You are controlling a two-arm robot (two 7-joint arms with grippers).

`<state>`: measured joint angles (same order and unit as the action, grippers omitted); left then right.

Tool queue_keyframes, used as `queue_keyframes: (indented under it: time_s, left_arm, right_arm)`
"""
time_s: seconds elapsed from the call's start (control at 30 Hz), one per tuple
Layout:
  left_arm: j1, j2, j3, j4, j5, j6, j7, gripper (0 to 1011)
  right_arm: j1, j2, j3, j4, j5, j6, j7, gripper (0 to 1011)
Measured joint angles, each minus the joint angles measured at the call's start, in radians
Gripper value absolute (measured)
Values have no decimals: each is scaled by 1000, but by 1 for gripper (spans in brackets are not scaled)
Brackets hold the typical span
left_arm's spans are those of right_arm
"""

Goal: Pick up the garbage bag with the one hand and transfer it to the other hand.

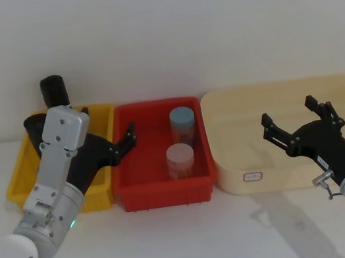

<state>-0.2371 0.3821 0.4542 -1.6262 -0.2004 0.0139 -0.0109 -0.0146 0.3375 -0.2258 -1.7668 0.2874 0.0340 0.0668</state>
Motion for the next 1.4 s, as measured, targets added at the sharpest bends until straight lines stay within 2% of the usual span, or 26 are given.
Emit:
queue_keyframes:
  time_s: [1.4]
  left_arm:
    - [0,0,0,0,0,0,0,1001]
  right_arm:
    - [0,0,0,0,0,0,0,1000]
